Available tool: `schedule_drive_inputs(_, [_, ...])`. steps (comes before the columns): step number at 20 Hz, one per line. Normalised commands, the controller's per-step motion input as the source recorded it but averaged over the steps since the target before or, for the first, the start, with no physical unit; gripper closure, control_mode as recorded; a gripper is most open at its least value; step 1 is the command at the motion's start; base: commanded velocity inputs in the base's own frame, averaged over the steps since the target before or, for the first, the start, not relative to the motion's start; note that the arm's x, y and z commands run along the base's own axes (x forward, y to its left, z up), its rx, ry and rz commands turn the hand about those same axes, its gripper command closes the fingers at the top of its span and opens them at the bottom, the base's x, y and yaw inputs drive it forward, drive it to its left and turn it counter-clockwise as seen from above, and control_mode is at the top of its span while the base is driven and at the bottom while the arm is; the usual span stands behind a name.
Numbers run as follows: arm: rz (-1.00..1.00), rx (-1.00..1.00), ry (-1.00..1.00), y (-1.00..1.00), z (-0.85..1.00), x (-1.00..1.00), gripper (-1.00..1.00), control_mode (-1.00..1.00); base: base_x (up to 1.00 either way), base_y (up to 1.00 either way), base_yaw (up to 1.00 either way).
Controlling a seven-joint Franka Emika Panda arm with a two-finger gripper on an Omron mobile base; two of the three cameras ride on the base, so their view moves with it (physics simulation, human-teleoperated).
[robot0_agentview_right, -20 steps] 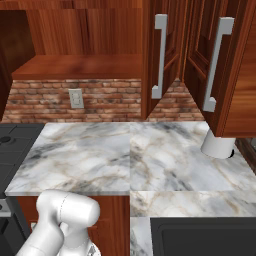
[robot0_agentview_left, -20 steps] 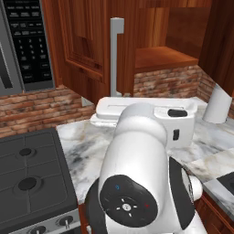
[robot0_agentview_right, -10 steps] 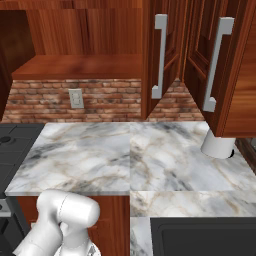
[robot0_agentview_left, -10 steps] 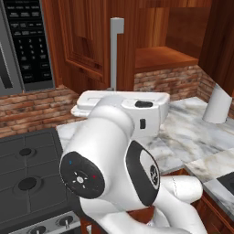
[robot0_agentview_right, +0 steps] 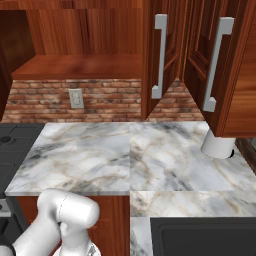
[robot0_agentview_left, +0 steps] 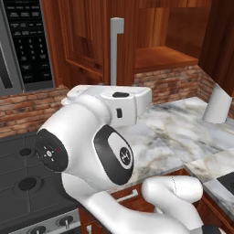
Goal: Close all open cabinet doors.
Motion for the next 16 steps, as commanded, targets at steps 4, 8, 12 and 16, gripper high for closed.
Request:
schedule_drive_inputs(4, [-0.05,0.0,0.08,0.21,0.0,0.21,-1.0,-1.0,0.0,0.0,0.0])
schedule_drive_inputs(8, [0.0,0.0,0.03,0.14,0.0,0.0,-1.0,-1.0,0.0,0.0,0.0])
schedule_drive_inputs(12, [0.0,0.0,0.0,-0.01,0.0,0.0,-1.0,-1.0,0.0,0.0,0.0])
schedule_drive_inputs(16, [0.0,0.0,0.0,-0.24,0.0,0.0,-1.0,-1.0,0.0,0.0,0.0])
